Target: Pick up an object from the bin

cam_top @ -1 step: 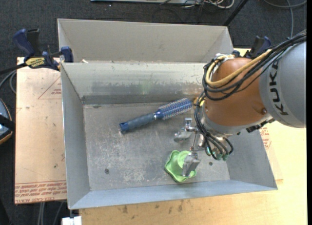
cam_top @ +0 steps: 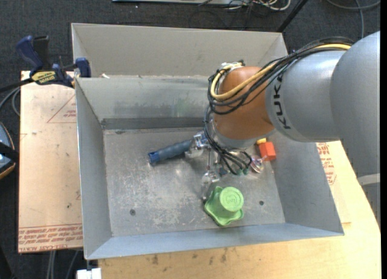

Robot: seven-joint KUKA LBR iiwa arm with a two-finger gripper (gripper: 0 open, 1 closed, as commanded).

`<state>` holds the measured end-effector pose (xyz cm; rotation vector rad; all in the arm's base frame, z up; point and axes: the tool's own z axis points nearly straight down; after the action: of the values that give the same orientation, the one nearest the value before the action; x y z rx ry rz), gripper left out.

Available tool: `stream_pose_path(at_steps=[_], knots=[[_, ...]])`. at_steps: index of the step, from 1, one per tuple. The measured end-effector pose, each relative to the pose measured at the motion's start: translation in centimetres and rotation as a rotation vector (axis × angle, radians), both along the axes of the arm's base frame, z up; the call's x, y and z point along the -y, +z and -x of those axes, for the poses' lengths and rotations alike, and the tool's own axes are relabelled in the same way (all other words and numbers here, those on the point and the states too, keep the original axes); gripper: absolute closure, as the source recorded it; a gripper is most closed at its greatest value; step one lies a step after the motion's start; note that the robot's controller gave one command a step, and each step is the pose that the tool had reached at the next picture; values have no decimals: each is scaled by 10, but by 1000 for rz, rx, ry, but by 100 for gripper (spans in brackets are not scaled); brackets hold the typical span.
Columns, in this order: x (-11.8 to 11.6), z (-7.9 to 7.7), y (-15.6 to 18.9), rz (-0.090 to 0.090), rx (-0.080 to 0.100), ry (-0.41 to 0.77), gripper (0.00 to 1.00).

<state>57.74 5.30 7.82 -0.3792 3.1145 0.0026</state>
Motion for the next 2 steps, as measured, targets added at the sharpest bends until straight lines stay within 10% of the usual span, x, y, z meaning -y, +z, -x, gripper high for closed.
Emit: stream_pose_path(at_steps=[1,2], knots=[[-57,-43,28,-3,6,58,0],[-9,-55,49,3,3,51,0]])
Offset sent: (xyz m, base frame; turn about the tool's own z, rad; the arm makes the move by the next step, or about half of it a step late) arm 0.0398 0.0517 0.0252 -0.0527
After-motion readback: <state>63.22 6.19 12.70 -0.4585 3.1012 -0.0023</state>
